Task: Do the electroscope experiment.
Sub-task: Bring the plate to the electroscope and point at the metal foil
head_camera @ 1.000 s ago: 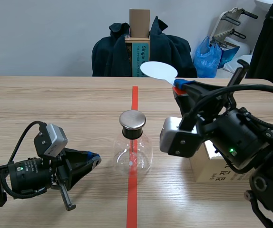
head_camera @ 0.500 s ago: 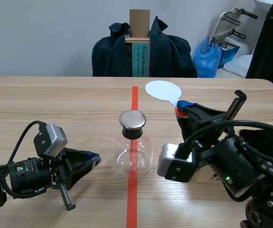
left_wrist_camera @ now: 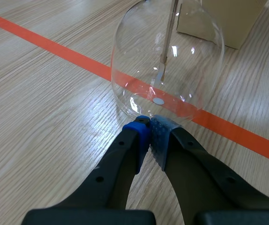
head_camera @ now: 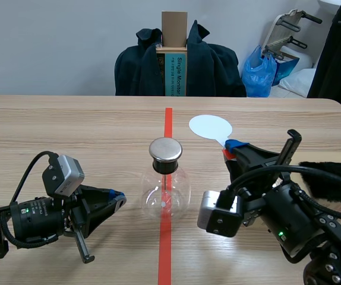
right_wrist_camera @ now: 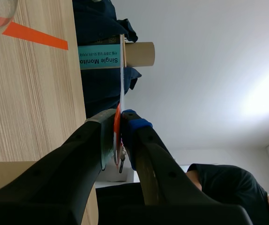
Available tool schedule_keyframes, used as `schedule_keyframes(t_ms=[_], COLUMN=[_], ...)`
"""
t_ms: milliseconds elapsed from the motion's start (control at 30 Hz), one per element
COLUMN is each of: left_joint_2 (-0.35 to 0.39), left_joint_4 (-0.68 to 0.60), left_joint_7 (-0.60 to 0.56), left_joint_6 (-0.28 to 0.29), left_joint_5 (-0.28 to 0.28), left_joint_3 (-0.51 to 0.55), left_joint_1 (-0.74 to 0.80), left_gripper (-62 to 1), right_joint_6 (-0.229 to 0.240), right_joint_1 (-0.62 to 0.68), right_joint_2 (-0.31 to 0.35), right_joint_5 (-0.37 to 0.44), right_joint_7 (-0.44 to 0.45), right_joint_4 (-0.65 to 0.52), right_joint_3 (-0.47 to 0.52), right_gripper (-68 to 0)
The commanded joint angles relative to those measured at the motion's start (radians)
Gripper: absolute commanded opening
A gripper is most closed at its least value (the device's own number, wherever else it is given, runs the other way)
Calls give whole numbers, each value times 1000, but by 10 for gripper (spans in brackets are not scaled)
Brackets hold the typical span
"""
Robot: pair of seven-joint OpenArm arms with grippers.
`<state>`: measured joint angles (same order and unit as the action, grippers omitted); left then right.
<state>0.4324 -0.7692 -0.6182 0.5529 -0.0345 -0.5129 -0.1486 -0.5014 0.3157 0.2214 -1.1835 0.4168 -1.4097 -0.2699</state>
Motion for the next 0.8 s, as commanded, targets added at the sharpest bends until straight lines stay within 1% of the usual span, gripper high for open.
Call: schedule_keyframes(t_ms=[0, 100, 767], left_joint_2=[-2, -2, -2], left_joint_4=[-11, -11, -11], left_joint_7=[-13, -13, -13], left_joint_6=[2, 2, 2], left_joint_5=[6, 7, 7], left_joint_3=[5, 5, 5], left_joint_1=[-3, -1, -1], left_gripper=[-582, -582, -582], right_joint_6=[-16, -15, -15], right_joint_1=[-14, -19, -30], right_joint_2=[0, 0, 0], right_joint_5=[2, 2, 2], right_joint_7=[-3, 5, 255], right_joint_4=[-7, -7, -7], right_joint_3=[7, 7, 7], right_gripper=[-667, -667, -667])
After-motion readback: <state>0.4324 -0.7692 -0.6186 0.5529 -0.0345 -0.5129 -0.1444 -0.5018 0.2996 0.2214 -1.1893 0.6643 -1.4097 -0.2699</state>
